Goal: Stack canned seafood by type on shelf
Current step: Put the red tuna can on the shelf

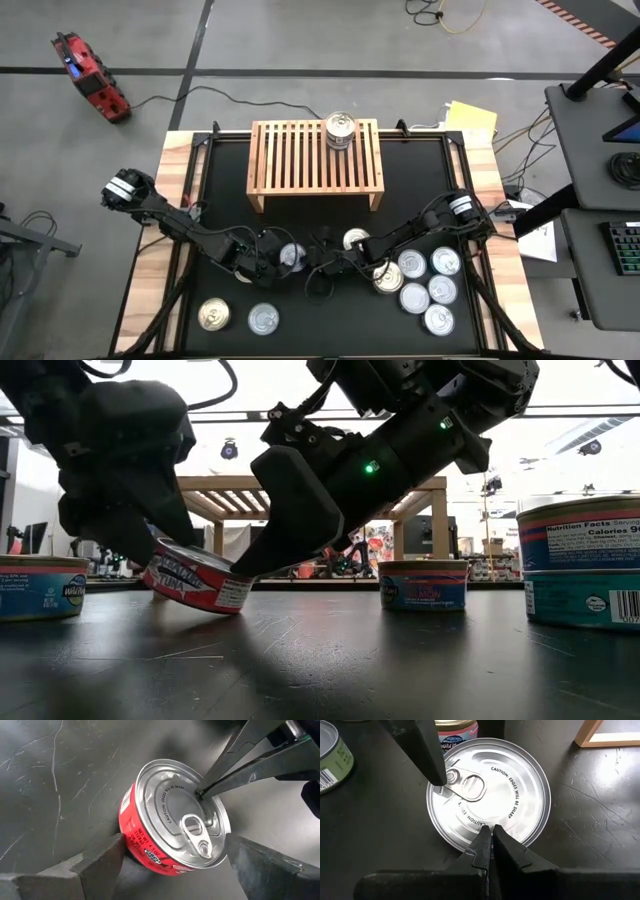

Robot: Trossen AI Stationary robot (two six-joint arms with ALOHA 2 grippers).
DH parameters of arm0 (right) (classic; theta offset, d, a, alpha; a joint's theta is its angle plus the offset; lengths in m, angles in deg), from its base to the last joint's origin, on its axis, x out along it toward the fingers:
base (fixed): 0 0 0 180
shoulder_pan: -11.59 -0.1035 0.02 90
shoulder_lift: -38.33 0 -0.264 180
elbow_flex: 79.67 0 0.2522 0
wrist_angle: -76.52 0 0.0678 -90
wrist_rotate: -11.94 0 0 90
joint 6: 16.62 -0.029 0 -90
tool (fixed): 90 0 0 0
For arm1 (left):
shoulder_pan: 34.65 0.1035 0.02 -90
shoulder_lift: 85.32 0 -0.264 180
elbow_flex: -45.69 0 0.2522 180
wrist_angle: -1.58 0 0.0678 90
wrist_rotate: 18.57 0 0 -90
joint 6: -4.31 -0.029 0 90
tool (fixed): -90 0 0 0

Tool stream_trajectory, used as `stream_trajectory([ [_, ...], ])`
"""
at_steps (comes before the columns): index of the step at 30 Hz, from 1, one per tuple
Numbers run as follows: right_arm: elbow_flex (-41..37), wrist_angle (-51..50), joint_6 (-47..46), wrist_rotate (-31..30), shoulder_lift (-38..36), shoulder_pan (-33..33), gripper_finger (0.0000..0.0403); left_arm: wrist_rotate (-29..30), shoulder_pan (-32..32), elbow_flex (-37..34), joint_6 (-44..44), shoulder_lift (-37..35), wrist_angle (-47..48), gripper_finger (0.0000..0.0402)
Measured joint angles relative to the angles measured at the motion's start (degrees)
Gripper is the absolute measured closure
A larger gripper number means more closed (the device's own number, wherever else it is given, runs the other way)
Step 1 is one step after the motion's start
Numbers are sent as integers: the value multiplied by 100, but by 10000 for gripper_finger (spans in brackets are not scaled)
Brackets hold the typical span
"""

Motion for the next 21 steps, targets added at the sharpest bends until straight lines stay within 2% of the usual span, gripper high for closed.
stream_trajectory([
  [9, -102, 25, -46, -149, -2, -26, 390, 25, 0, -2, -171, 0, -220, 74],
  [15, -260, 492, 119, -159, -1, -44, 390, 39, 0, -4, -341, 0, -255, 74],
  [21, -277, 774, 437, -124, 13, -112, 390, 350, 5, -9, -402, 4, -329, 74],
])
